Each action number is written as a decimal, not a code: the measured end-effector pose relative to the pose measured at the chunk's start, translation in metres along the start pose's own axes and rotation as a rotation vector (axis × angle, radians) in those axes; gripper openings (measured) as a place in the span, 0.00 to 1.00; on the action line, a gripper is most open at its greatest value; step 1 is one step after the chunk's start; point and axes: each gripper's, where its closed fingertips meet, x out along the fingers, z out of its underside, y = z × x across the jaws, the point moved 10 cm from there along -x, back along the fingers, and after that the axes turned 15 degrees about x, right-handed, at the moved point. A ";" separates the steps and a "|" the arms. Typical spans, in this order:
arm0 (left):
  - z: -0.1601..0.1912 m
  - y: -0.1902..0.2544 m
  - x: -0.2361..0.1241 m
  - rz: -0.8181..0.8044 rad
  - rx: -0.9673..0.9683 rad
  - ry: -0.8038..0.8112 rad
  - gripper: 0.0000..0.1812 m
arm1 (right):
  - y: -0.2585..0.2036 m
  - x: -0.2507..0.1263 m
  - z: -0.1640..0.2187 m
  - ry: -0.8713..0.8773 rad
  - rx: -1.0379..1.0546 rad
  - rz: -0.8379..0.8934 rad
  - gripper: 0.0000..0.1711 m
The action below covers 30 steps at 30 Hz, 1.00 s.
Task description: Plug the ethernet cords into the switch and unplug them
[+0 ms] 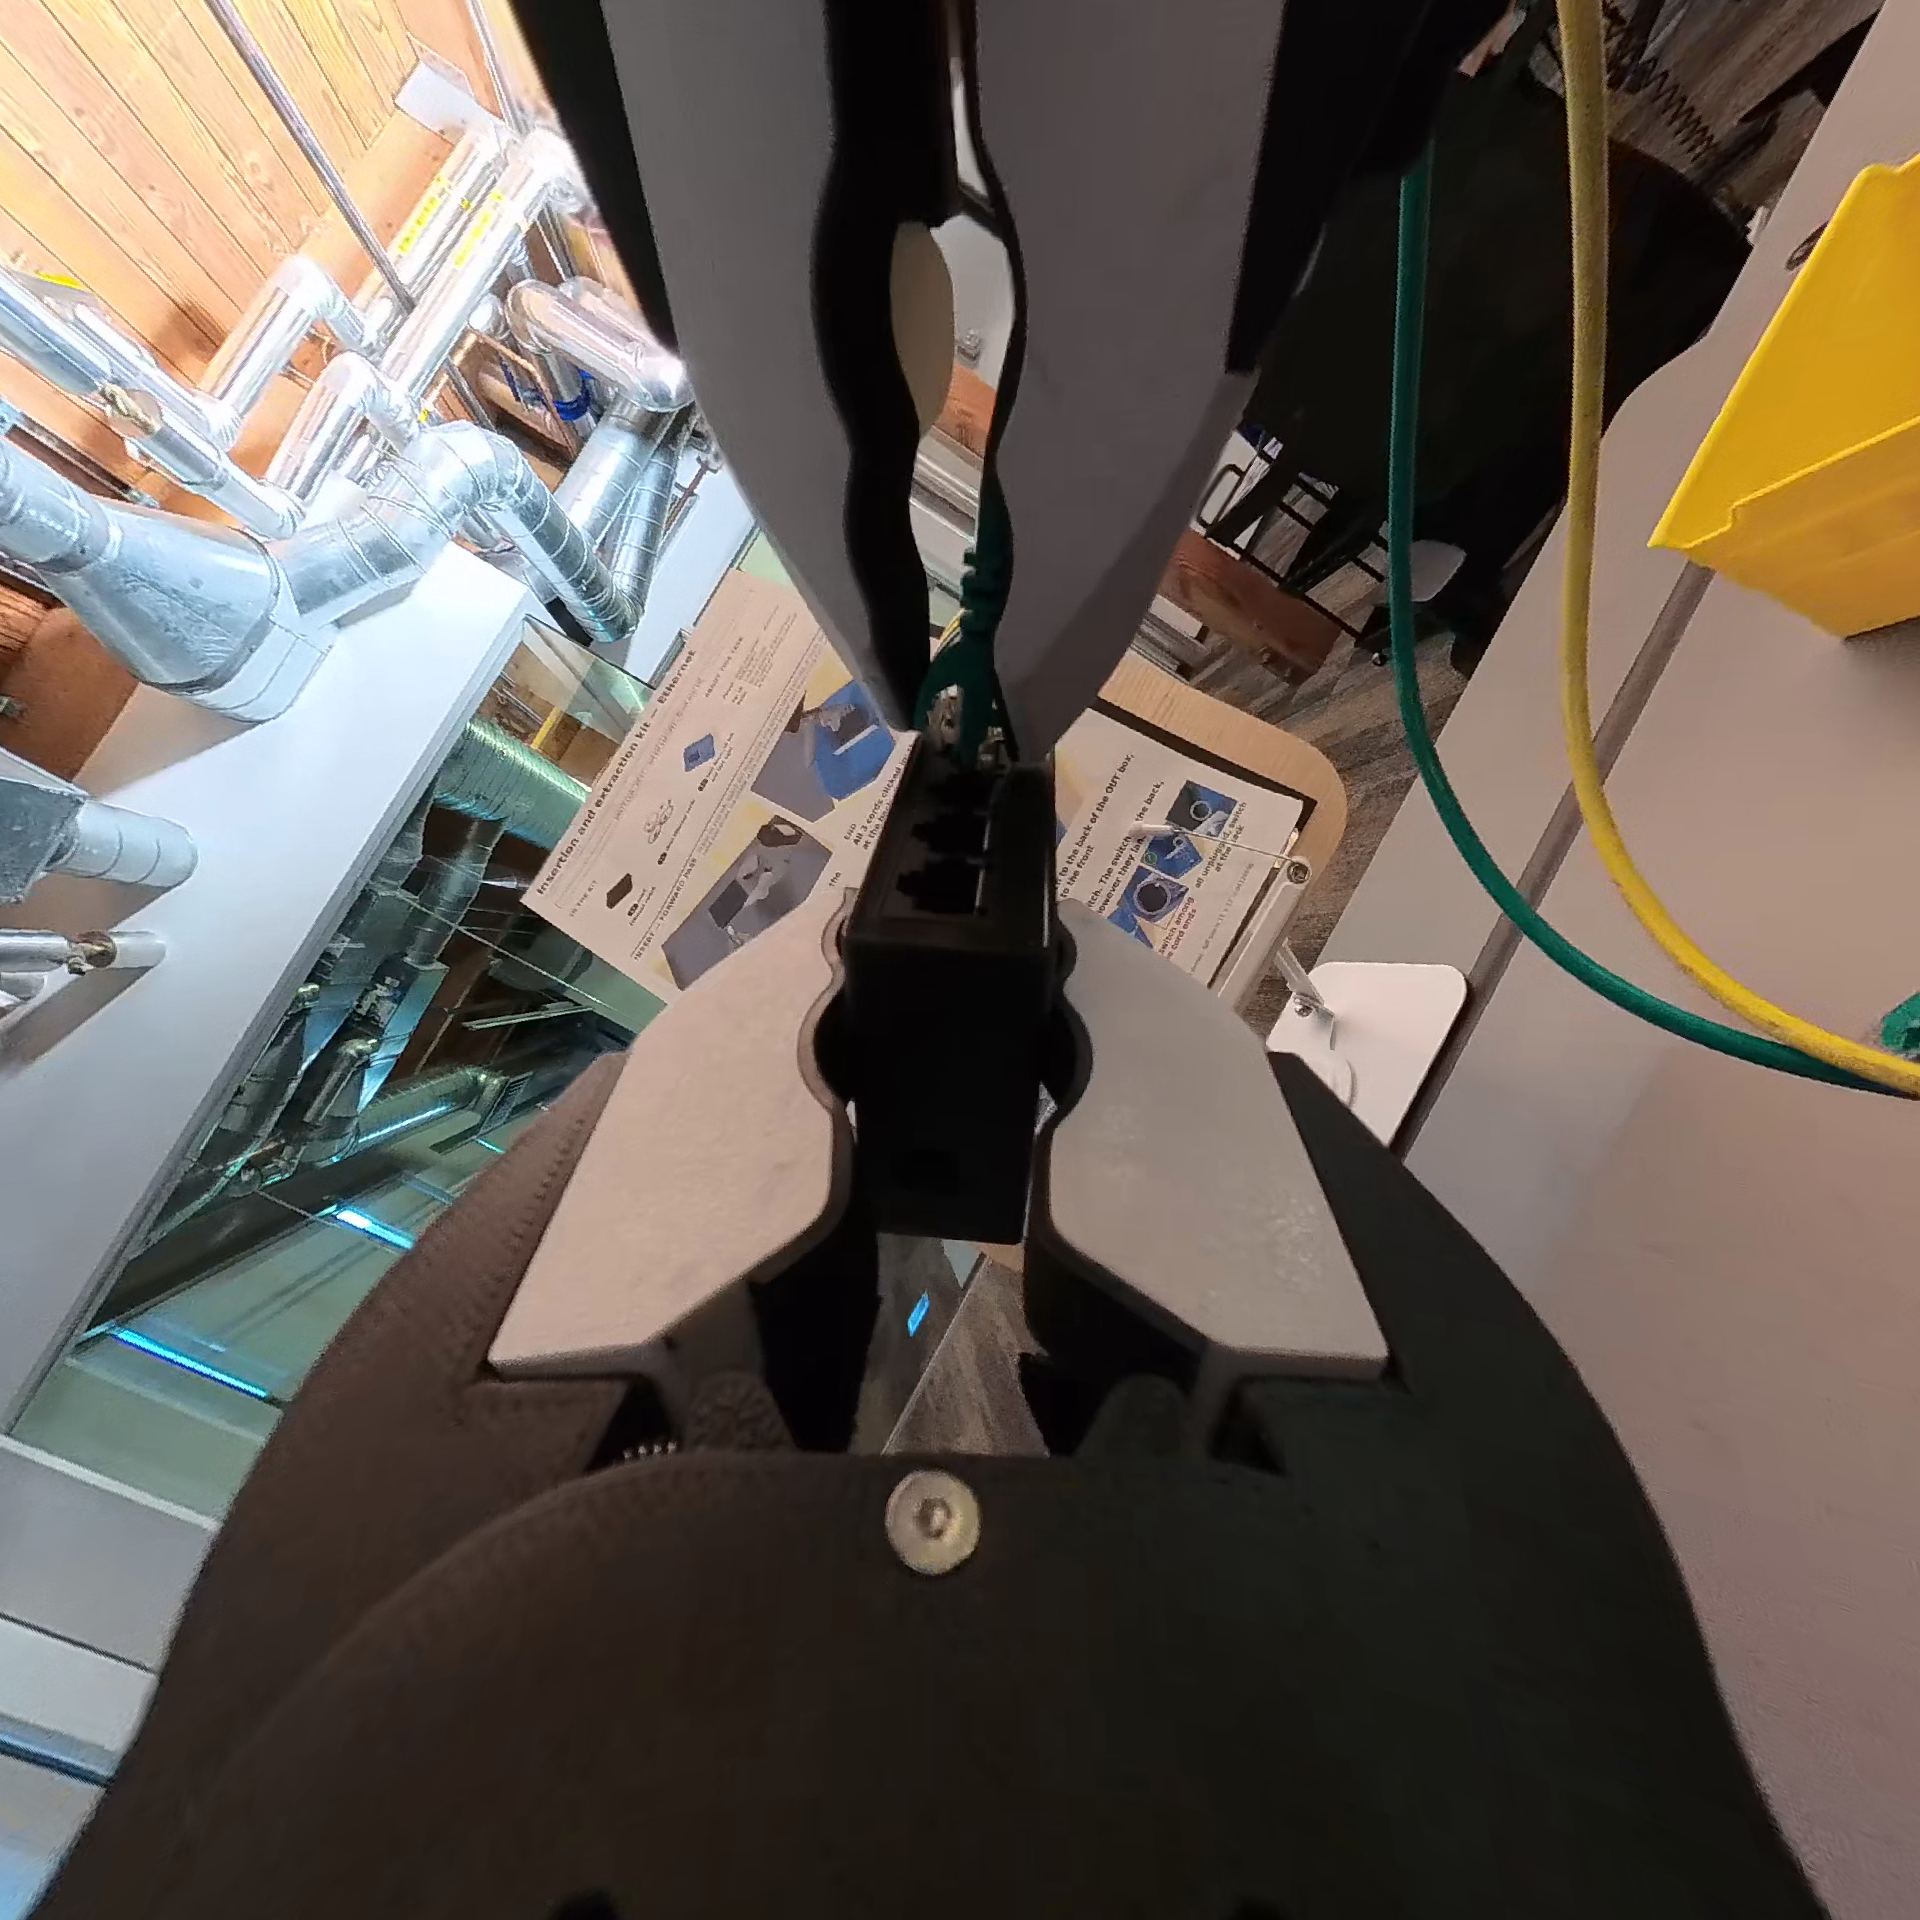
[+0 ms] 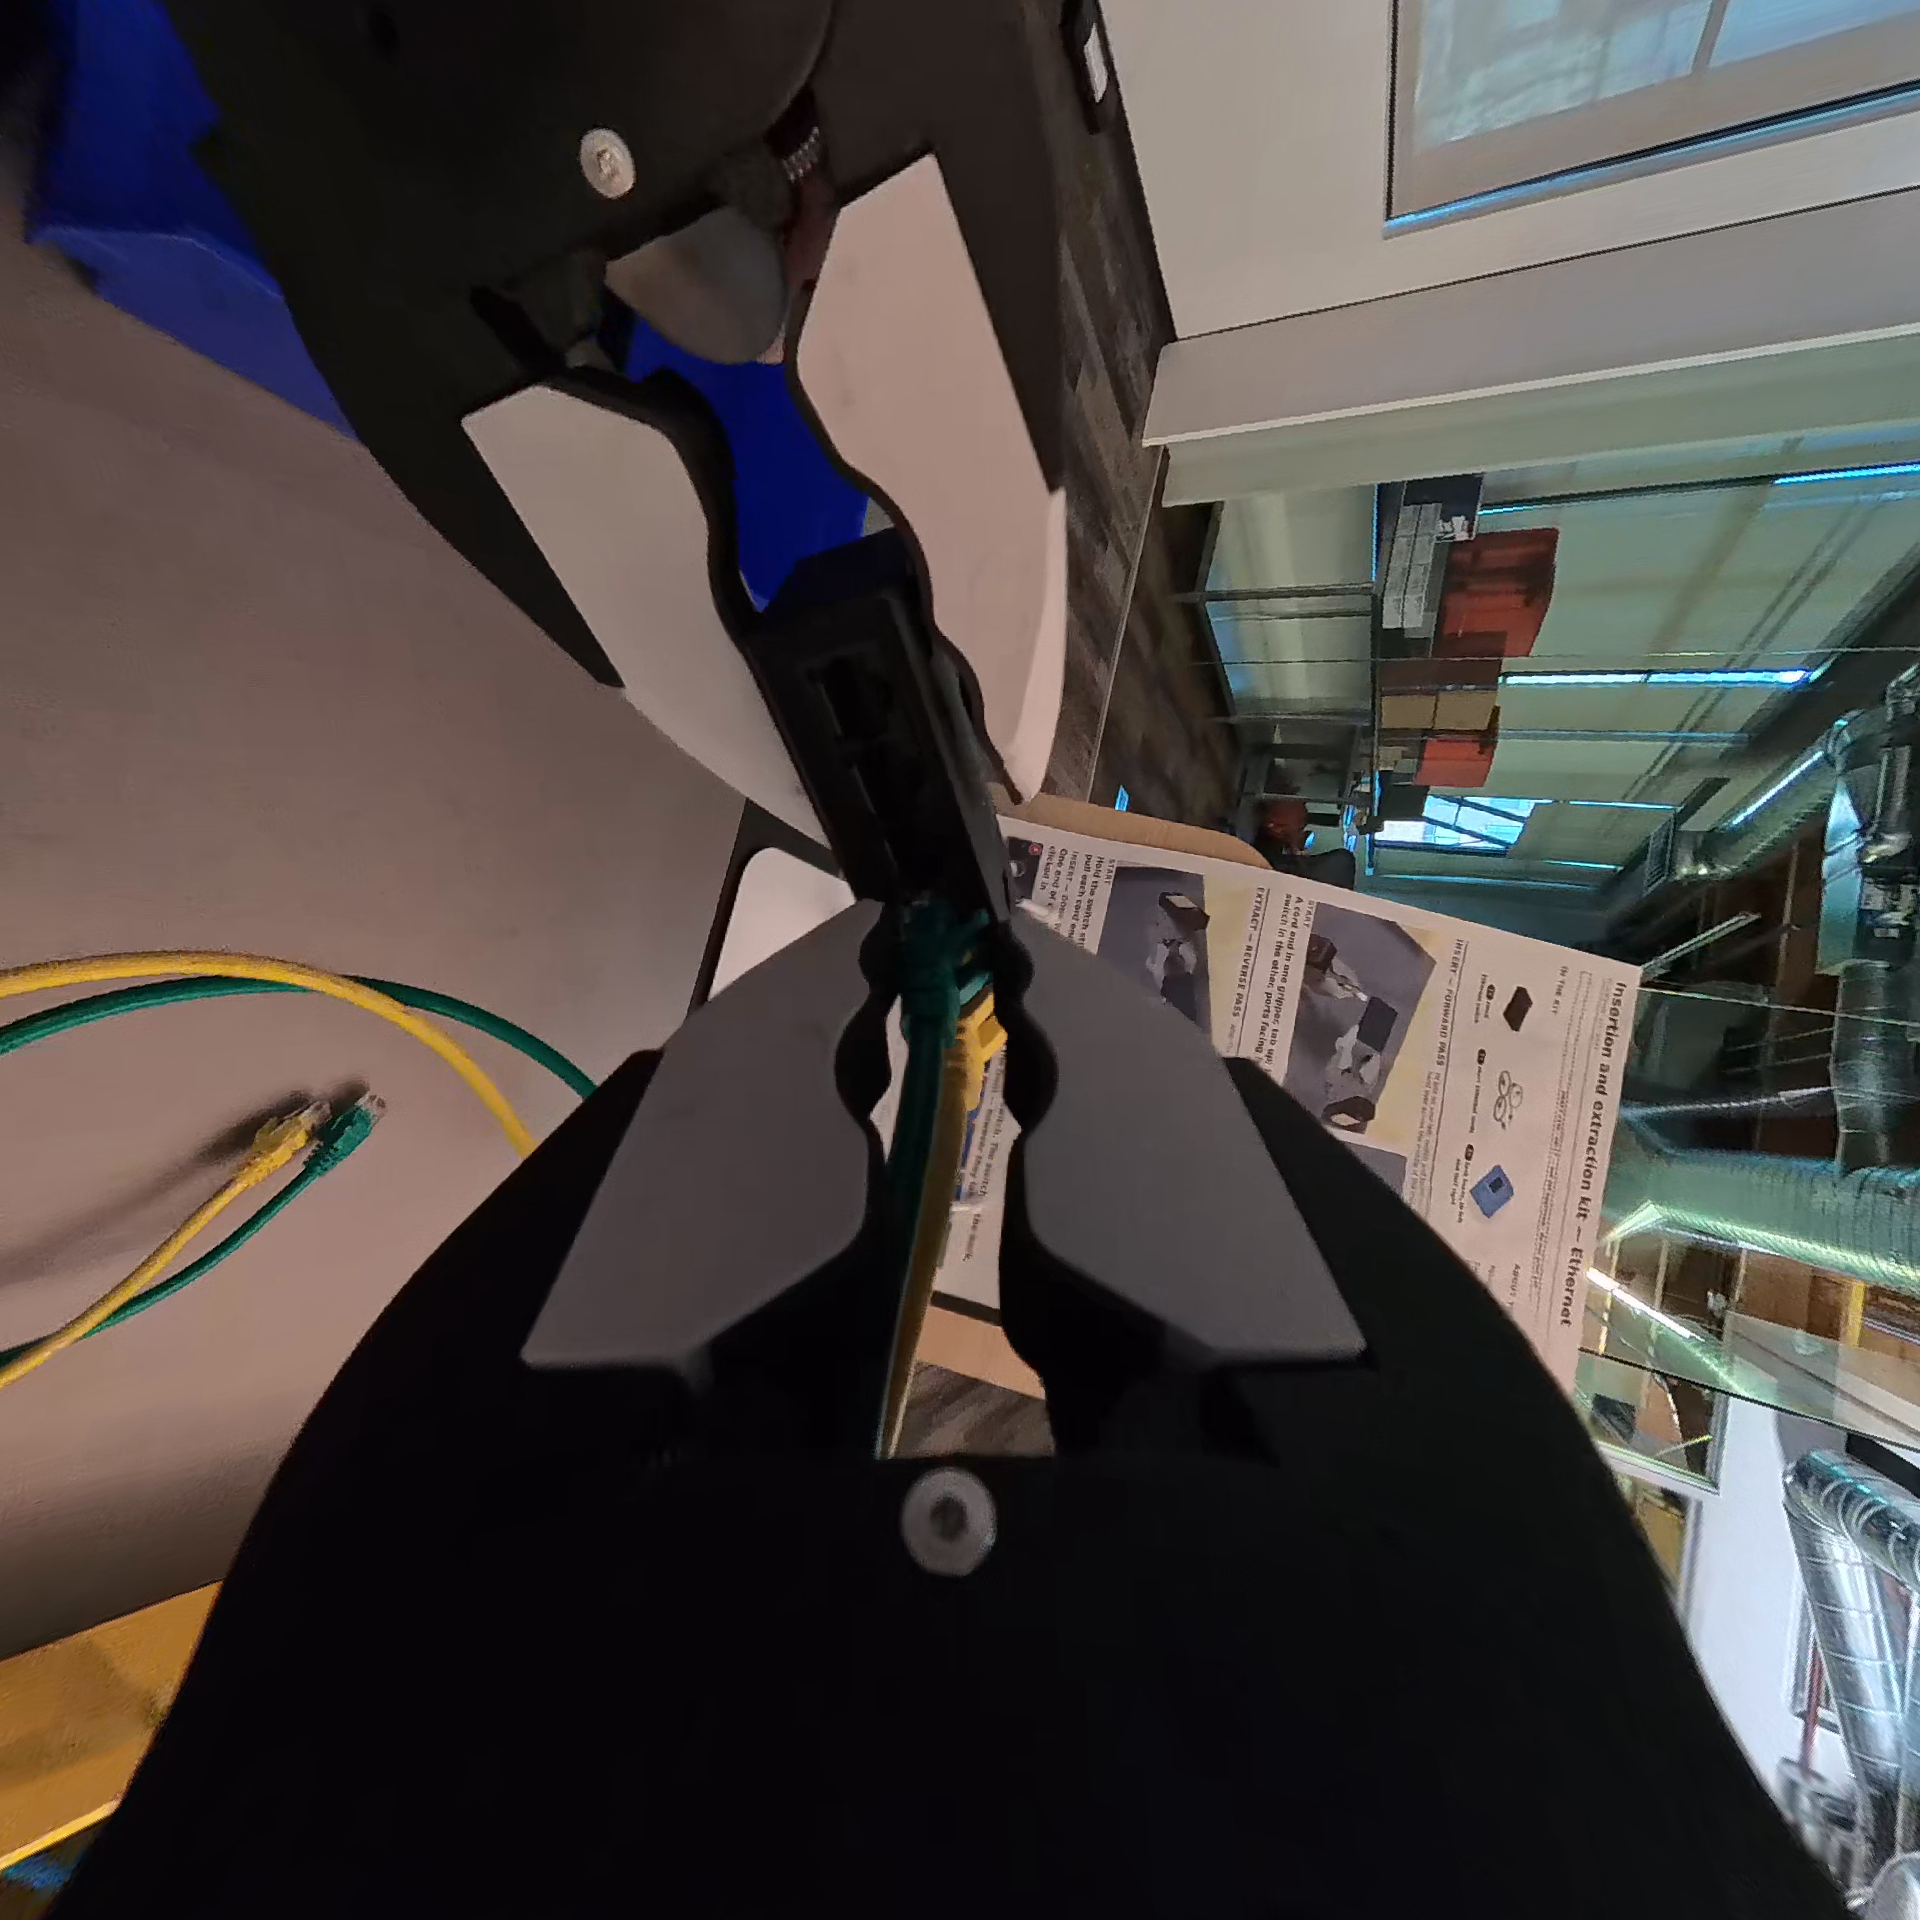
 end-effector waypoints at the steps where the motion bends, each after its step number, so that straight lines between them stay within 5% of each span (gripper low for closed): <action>1: 0.000 0.000 0.000 0.001 -0.003 0.001 0.17 | 0.000 0.000 0.000 0.005 -0.008 0.011 0.11; 30: -0.002 -0.006 -0.004 -0.089 0.014 -0.027 0.18 | -0.008 -0.007 -0.007 -0.008 -0.181 0.104 0.09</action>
